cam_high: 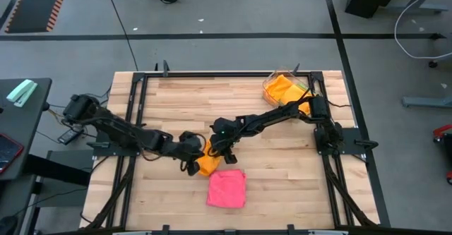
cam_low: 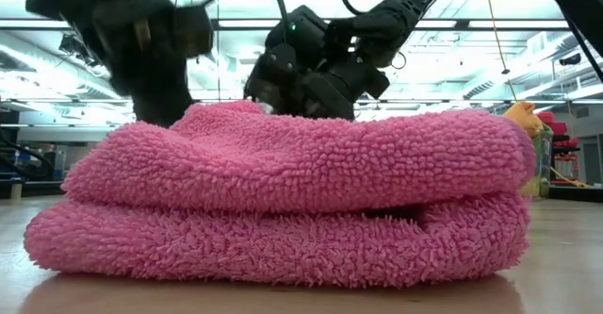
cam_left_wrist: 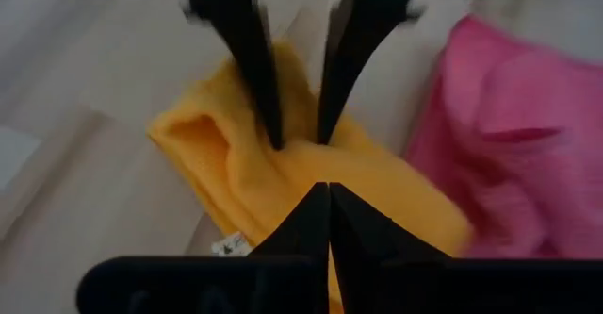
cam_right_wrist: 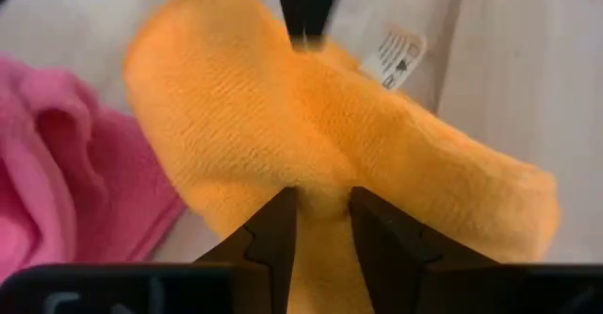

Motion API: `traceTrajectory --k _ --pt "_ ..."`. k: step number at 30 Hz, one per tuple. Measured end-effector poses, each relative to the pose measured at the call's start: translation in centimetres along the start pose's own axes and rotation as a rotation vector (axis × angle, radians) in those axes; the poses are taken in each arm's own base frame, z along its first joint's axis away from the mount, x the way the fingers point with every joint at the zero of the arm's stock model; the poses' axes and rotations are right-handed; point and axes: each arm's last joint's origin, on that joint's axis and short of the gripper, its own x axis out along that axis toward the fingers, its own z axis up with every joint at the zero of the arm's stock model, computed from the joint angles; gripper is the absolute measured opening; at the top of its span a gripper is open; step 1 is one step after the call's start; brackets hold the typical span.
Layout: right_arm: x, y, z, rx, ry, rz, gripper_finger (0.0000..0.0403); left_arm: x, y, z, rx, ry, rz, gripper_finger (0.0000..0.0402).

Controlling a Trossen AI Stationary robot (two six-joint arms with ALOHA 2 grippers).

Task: Fold microfiber towels
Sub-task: Fold the orange towel, then put the orange towel into the transparent bin

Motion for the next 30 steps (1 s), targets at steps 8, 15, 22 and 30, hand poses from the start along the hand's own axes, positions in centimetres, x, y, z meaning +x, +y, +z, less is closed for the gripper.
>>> traceTrajectory --k 8,15,22,30 --pt "-2.0 0.5 1.7 0.01 -0.056 -0.013 0.0112 2.5 -0.3 -1.1 0.004 0.037 -0.012 0.0029" --pt "-2.2 -0.1 2.1 -0.03 -0.086 -0.133 0.0112 1.9 -0.4 -0.7 0.005 0.018 -0.027 0.001" --pt "-0.5 -1.0 0.5 -0.005 -0.005 -0.273 0.0112 1.6 -0.5 -0.4 -0.003 0.007 -0.035 0.0023" --pt "-0.4 -1.4 -0.2 0.035 0.057 -0.363 0.0093 1.0 -0.7 0.3 0.024 -0.016 -0.056 0.0015"
